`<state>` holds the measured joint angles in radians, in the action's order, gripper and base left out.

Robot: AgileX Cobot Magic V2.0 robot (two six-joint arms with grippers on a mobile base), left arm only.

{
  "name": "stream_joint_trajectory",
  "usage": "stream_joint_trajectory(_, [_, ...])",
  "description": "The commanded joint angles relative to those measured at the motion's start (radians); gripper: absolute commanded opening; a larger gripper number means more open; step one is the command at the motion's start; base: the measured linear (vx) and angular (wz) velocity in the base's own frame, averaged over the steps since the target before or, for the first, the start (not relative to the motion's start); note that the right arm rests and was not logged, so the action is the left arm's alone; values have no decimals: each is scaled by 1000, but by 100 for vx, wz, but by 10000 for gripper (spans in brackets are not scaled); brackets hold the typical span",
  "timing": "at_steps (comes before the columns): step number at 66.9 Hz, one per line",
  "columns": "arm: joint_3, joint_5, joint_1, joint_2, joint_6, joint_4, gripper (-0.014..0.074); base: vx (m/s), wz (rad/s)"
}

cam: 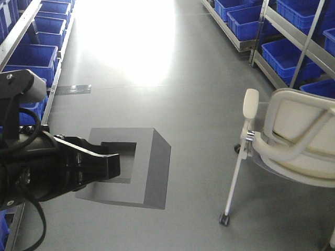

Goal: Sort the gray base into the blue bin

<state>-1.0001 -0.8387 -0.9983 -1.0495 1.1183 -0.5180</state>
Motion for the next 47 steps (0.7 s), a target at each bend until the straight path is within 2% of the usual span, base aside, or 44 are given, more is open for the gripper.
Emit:
stream_joint_trajectory(1, [-35,66,-6,18,9,-42,-6,36,4])
stream_joint_trajectory(47, [-35,66,-6,18,9,-42,-6,41,8])
